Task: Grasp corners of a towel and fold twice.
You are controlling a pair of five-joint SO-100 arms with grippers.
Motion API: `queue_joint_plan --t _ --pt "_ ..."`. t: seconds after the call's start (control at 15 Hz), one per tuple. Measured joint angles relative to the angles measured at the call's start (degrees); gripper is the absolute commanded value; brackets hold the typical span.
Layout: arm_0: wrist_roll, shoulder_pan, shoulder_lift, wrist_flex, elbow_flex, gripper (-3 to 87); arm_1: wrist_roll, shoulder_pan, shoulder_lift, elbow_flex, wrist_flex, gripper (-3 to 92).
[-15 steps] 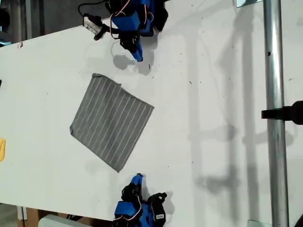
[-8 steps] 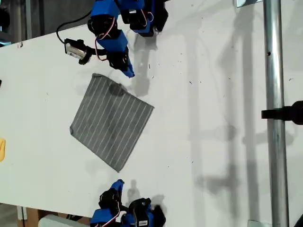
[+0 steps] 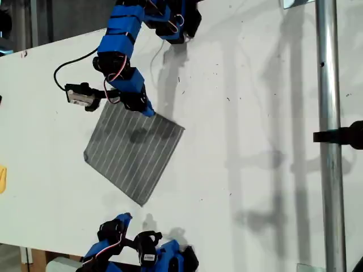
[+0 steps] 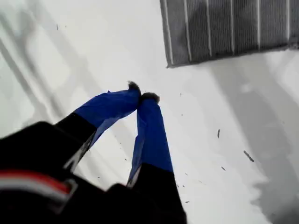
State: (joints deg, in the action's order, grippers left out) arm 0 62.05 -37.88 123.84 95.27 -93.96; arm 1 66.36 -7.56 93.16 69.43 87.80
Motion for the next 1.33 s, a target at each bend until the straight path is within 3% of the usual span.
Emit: queue_joint_plan --t 0.13,0.53,0.87,1.07,1.13,1.2,1.33 --pt "0.00 0.18 -0.18 0.00 -0.18 -2.8 -2.11 0.00 -6.94 -5.10 0.09 26.6" --pt "0.00 0.00 -0.09 -0.97 -5.54 -2.7 -10.46 -0.79 -23.29 -8.96 -0.35 31.5" --pt "0.00 -0.09 0.62 -1.49 -7.73 -2.7 -11.60 -1.85 -37.18 -8.96 -3.78 31.8" --pt "0.26 -0.09 1.85 -1.67 -8.44 -2.7 -11.60 -2.02 -43.51 -8.96 -6.77 29.4" --pt "0.44 -0.09 1.85 -1.67 -8.61 -2.7 -11.69 -2.11 -44.56 -10.81 -6.94 23.8" --pt "0.44 -0.09 1.85 -1.67 -8.70 -2.7 -11.69 -2.29 -45.09 -11.60 -7.21 7.3" --pt "0.44 -0.09 1.85 -1.67 -8.70 -2.7 -11.69 -2.29 -45.09 -12.30 -8.26 0.1"
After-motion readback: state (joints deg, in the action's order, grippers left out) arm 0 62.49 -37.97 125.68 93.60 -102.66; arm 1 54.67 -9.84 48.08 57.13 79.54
